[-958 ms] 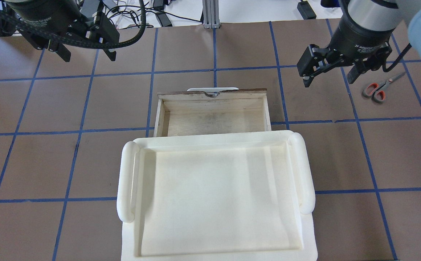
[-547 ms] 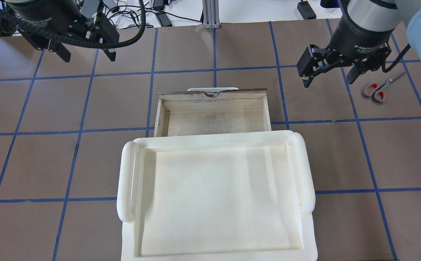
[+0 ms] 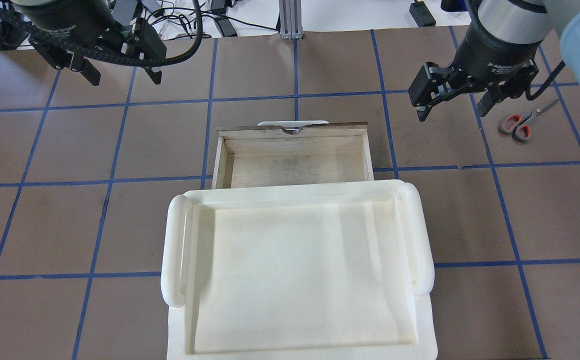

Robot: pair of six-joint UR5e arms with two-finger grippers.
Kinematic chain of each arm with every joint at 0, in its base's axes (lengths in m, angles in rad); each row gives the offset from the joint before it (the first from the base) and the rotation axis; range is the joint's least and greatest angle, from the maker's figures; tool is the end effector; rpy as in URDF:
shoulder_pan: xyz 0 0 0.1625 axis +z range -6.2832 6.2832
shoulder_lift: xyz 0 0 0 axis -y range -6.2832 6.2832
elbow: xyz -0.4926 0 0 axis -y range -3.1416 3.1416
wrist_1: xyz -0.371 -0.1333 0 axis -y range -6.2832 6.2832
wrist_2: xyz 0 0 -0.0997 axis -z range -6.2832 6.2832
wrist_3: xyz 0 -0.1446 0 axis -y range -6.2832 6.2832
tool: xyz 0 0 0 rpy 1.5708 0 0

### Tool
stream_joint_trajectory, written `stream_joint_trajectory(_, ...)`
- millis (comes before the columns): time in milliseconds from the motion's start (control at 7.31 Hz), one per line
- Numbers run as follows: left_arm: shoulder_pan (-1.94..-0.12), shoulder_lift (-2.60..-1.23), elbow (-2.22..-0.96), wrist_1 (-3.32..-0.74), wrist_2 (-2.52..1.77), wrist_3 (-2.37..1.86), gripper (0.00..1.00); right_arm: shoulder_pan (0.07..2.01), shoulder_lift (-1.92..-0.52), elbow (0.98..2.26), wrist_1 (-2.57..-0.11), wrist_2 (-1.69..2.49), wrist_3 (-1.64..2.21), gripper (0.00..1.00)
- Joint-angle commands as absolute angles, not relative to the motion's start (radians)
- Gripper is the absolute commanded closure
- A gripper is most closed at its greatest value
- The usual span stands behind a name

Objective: Put scissors in drawer and close it

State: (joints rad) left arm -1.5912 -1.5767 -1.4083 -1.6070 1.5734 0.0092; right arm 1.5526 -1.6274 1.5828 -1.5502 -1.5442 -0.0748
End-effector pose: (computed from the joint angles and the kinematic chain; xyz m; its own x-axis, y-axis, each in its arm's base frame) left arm -0.1428 -0.4829 0.5814 -0.9996 0.0292 -0.0037 0.0295 0.9923 -0.1201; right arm 0.1290 -0.4483 0.5287 -0.9981 -0.0572 -0.0247 -0.0566 0.9981 -0.0259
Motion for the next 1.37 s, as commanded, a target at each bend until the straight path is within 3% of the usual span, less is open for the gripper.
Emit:
stream_joint_trajectory(0, -1.591, -1.566, -1.420, -1.603, 1.574, 0.009, 0.00, 1.548, -1.628, 1.582, -1.562, -1.545, -0.081, 0.00)
stream_joint_trajectory(958, -1.592, -1.580, -1.424, -1.603, 1.562, 0.009, 0.00, 1.532, -1.624, 1.582, -1.565, -1.559, -0.086, 0.00)
stream_joint_trajectory(1231, -1.592, -1.562, -1.436, -1.605, 1.563, 0.009, 0.00, 1.432, -1.628, 1.582, -1.562, -1.551, -0.215, 0.00)
